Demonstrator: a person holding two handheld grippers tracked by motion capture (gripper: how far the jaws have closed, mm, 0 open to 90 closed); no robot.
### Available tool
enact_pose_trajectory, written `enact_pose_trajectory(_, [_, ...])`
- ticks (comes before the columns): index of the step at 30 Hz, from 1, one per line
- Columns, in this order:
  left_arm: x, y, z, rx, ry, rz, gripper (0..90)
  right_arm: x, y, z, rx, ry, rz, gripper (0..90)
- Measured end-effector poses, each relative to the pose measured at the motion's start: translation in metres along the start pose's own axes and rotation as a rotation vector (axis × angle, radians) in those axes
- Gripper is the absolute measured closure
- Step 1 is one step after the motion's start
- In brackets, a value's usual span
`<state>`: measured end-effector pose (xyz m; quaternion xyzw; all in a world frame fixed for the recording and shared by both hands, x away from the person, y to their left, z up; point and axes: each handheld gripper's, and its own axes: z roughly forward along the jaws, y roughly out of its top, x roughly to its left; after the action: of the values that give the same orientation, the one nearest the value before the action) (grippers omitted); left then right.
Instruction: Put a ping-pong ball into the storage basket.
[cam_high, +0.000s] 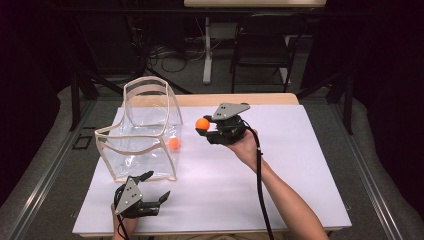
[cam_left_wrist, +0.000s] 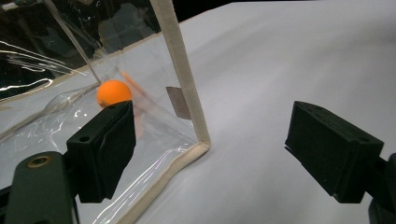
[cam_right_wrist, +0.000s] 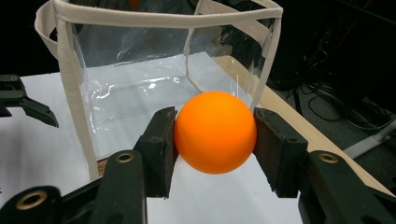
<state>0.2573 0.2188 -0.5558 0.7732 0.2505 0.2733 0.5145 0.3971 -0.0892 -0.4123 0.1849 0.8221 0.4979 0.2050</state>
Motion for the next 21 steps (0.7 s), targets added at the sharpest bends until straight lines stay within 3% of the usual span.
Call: enact_pose_trajectory(21, [0.000,0.000,0.000,0.001,-0.002,0.000,15.8,-0.002,0.016,-0.001,-0.007,-0.007,-0.023,50.8])
